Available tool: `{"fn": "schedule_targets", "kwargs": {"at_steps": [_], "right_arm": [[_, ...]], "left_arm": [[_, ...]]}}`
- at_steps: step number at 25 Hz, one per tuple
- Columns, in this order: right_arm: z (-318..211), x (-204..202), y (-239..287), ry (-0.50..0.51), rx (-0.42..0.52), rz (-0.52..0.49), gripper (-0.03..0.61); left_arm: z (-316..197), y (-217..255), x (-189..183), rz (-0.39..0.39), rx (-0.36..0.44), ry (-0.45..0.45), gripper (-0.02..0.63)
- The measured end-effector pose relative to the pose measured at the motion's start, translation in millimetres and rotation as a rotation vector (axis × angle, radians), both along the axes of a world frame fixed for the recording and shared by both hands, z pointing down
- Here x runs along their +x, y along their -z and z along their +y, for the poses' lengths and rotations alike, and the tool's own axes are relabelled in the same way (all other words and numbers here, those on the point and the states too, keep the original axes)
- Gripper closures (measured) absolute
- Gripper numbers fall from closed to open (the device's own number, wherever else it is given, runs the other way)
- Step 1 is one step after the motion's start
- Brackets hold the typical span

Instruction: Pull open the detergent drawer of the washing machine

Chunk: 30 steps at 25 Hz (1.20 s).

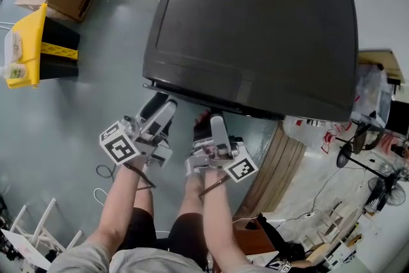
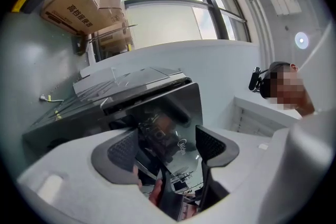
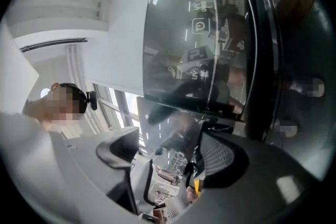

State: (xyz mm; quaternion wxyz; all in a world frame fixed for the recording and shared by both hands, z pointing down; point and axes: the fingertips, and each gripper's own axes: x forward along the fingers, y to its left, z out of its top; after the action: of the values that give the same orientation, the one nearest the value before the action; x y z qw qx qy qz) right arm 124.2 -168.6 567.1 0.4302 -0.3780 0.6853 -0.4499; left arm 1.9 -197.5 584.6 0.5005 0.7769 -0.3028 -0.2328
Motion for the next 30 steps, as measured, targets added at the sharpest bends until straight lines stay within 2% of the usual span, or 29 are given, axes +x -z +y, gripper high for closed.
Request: {"fn": "schedule_targets", "kwargs": {"at_steps": [4,6,14,25,30], "right_arm": [[-5.1,-2.5,-4.3,-0.028,-0.022,-0.014,0.227],[-5.5,-1.5,-6.0,-0.041,-0.032,-0.023,0.254],[-3.4,-0.6,-7.0,-0.047,-0.02,-0.017,0.29],[1.2,-1.8,-9.6,-0.047,-0.005,0.035,0.35],[3.2,-1.1,-11.6,-0.045,0.002,0.024,0.377]], "left_arm": [[-1.6,-5.3,-1.5,0.0,-0.026,0.033,0.29],[-1.8,-5.4,-1.6,0.007,-0.034,0.042,0.308],[-0.4,-4.0,-3.2,0.063,-0.017,0.059,0.364],[1.9,-7.5,-4.1,0.061,0.01,0.012,0.412],[2.6,-8.7,-4.4,0.062,0.013,0.008,0.435]]}}
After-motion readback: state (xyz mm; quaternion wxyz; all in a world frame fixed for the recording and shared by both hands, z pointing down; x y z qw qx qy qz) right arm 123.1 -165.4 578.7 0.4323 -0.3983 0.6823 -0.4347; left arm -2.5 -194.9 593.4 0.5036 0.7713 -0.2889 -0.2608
